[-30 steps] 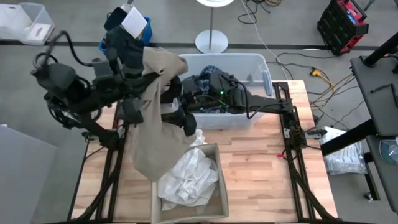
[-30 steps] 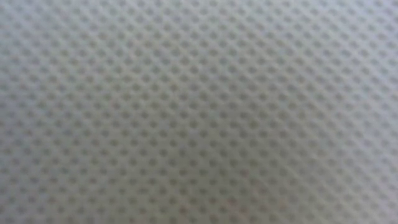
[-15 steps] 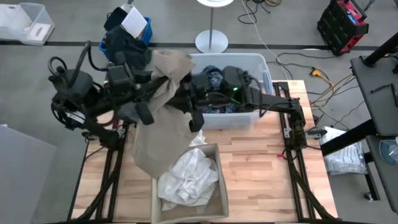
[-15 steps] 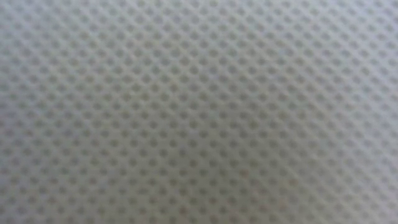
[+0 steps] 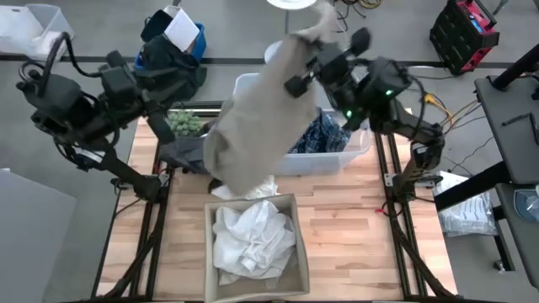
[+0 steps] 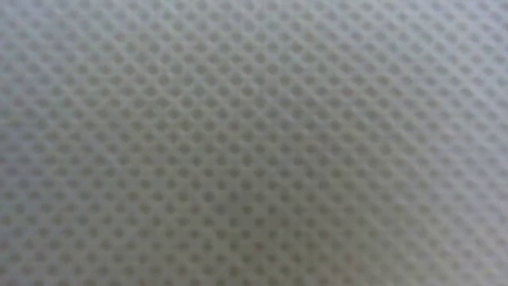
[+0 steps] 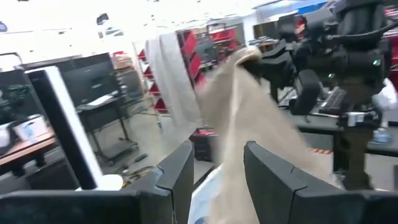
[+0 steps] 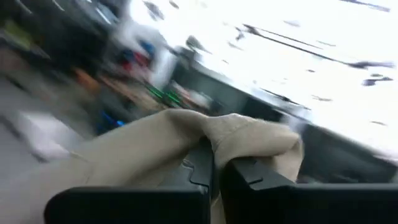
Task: Sort clothes
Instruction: Put the brown shorts into the transparent bin
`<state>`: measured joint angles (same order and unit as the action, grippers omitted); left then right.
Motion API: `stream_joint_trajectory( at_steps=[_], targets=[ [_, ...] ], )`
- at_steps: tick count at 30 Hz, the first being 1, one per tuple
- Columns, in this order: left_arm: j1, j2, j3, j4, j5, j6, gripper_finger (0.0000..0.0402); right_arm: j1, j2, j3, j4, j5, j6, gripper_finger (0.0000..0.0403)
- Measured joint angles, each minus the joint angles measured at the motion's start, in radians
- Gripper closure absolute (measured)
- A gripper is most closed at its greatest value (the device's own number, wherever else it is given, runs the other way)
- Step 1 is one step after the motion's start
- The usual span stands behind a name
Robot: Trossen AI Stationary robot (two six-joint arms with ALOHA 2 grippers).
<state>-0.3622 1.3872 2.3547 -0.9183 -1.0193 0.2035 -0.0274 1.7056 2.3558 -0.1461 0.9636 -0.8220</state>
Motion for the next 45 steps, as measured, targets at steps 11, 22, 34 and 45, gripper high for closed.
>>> stream_joint_trajectory(
  at_steps=[11, 22, 34, 45],
  targets=[
    [0.000, -0.027, -0.001, -0.049, -0.004, -0.005, 0.0281, -0.315, 0.042, -0.007, -1.017, -0.199, 0.842, 0.0394],
    [-0.001, 0.001, -0.001, -0.168, -0.003, -0.068, 0.0280, -0.525, 0.168, 0.002, -1.207, -0.998, 1.126, 0.0289],
    [0.000, -0.001, -0.001, -0.294, -0.003, -0.187, 0.0280, -0.513, 0.015, 0.000, -1.124, -1.092, 1.097, 0.0061],
    [0.000, 0.004, -0.001, -0.294, 0.010, -0.187, 0.0280, -0.206, -0.021, -0.002, -1.164, -1.090, 0.865, 0.0040]
  ],
)
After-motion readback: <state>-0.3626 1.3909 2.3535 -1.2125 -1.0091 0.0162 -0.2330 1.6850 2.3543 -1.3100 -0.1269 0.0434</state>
